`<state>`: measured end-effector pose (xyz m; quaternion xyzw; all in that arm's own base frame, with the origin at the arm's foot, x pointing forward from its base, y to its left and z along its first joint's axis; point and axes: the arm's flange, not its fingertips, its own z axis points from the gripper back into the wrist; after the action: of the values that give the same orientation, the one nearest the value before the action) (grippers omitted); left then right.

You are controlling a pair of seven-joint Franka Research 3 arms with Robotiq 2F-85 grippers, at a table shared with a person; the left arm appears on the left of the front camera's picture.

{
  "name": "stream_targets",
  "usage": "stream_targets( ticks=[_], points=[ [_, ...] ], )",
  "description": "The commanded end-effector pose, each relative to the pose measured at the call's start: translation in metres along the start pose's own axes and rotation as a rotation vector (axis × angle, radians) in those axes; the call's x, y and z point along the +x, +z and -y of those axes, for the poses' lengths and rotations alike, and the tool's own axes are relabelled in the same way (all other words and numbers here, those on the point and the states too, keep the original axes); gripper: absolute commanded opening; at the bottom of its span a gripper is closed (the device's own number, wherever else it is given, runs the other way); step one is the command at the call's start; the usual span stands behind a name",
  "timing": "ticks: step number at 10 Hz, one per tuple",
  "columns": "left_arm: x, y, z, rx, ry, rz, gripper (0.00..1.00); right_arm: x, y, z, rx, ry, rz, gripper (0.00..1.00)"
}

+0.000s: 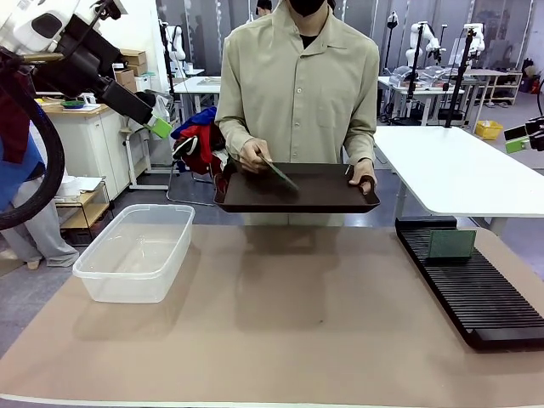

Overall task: Sort PCBs into racks and boxes based on the side picked up.
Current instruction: Pick up the Blank PCB handed by the Human.

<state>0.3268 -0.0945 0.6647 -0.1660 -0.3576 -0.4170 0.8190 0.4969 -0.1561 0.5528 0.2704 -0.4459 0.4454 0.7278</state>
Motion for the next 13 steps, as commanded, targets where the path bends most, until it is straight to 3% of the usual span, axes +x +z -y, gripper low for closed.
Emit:
stream_targets(
  ticks=[1, 13],
  points=[
    [-0.0011, -0.0003, -0.0009, -0.01, 0.001, 0.004, 1.0, -0.0001, -0.0004, 0.0007, -0.008, -0.001, -0.002, 1.0],
    [-0.0011, -0.0003, -0.0009, -0.01, 0.001, 0.004, 1.0, -0.0001, -0.0004, 0.0007, -0.008, -0.001, -0.002, 1.0]
  ],
)
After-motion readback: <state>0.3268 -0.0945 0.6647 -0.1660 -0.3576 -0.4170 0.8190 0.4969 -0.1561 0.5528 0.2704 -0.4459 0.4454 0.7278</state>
